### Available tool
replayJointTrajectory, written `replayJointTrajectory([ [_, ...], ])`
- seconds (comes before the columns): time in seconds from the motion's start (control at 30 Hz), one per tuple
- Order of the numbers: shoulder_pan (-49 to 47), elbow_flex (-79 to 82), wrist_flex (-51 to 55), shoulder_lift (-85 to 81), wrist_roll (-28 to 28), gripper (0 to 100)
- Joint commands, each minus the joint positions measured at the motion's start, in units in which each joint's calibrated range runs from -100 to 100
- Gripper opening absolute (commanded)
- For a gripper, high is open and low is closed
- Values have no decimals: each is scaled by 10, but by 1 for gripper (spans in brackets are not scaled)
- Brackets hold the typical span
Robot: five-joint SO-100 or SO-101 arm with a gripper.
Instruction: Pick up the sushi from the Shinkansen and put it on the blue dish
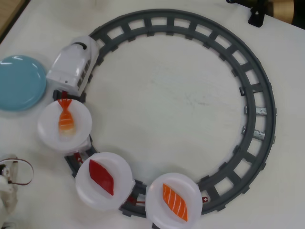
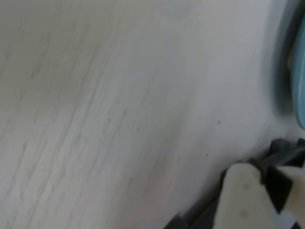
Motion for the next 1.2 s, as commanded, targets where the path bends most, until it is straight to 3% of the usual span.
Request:
replayJointTrajectory([
  [0.0, -1, 7, -5, -5, 1, 4],
  [1.17, 1, -39, -6, -5, 1, 4],
])
